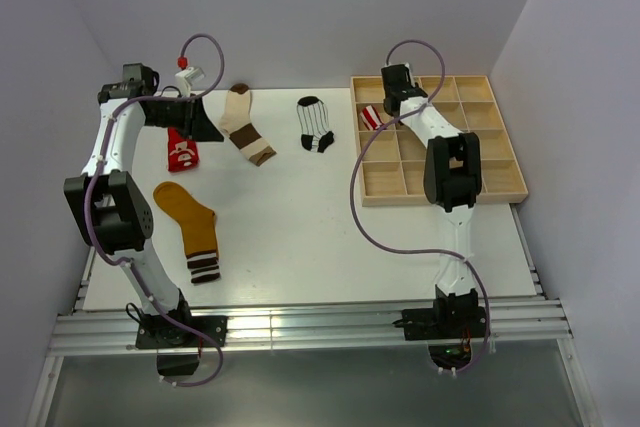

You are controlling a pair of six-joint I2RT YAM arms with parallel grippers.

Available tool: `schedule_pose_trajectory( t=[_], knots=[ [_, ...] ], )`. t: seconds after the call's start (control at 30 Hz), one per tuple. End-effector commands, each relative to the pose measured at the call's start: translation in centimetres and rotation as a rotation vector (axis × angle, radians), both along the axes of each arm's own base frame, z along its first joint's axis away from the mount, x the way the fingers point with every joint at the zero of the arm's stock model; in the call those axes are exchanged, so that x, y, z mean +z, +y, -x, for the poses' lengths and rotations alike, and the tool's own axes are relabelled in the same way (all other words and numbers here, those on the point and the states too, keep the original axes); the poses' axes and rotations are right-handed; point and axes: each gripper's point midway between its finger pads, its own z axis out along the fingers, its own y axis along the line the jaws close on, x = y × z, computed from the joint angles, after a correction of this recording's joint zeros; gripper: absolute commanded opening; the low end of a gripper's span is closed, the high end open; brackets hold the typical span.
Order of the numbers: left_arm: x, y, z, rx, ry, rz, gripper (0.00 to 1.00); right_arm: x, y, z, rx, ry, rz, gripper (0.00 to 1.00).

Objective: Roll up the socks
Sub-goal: Place the sock in the storage box.

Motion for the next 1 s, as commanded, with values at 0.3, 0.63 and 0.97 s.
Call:
schedule_pose_trajectory(
  t=[0.3, 0.63, 0.97],
  knots=[
    [1.2, -0.2, 0.1, -0.025, -0.034, 0.016, 0.29, -0.6, 1.3, -1.6, 0.074, 0.006, -0.061, 0.00],
    [0.7, -0.2, 0.4, -0.021, -0.009, 0.013, 0.29, -3.3, 2.5, -2.0, 0.121, 0.081, -0.159, 0.00],
    [0.8, -0.2, 0.4, -0.015, 0.002, 0.021, 0.29, -4.1, 3.6, -1.3, 0.138, 0.121, -0.336, 0.00]
  ],
)
